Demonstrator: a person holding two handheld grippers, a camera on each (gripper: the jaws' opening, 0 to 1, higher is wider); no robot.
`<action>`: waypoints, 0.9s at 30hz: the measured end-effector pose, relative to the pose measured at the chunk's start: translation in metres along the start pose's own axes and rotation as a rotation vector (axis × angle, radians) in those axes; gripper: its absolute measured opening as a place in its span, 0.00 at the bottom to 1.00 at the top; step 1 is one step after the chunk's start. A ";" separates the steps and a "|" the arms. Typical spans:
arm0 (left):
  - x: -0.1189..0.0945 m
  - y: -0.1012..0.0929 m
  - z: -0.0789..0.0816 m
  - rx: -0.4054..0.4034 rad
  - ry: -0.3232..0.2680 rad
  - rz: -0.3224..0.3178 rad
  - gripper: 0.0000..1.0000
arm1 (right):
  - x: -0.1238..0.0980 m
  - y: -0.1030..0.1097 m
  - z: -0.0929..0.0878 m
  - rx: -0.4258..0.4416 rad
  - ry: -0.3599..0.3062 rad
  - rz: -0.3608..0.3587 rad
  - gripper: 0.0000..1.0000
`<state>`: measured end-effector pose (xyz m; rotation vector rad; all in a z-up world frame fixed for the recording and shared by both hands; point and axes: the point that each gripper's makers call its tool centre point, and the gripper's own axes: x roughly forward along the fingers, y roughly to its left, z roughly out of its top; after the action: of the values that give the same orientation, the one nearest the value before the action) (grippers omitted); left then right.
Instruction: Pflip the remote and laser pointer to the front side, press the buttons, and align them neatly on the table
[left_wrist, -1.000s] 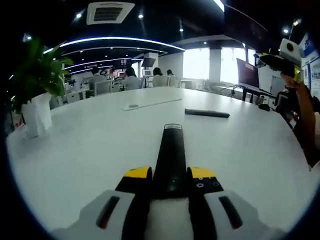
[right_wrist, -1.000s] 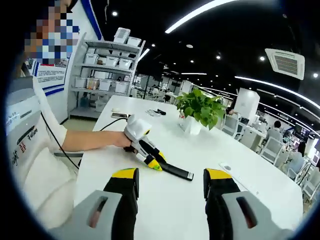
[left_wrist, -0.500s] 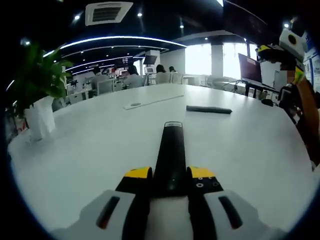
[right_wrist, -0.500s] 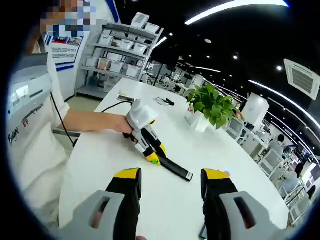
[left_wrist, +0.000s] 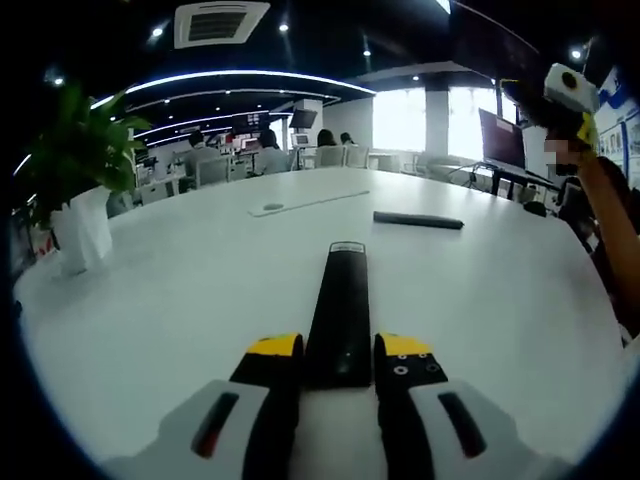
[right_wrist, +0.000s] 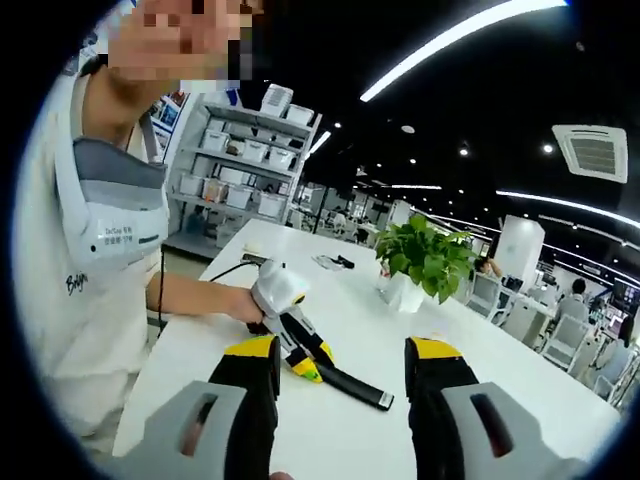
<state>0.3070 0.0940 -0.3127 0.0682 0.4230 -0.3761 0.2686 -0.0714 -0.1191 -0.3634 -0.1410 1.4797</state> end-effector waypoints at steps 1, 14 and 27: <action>0.000 0.000 0.000 -0.003 -0.008 0.005 0.29 | 0.000 -0.001 0.004 -0.001 -0.006 0.003 0.51; 0.005 -0.001 0.002 -0.007 -0.039 -0.003 0.30 | -0.010 -0.025 -0.006 -0.010 0.142 -0.071 0.49; 0.002 -0.007 0.002 0.052 -0.047 -0.019 0.30 | -0.002 -0.025 0.001 -0.168 0.167 -0.041 0.52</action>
<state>0.3071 0.0864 -0.3122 0.1054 0.3673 -0.4069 0.2916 -0.0741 -0.1103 -0.6143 -0.1384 1.3947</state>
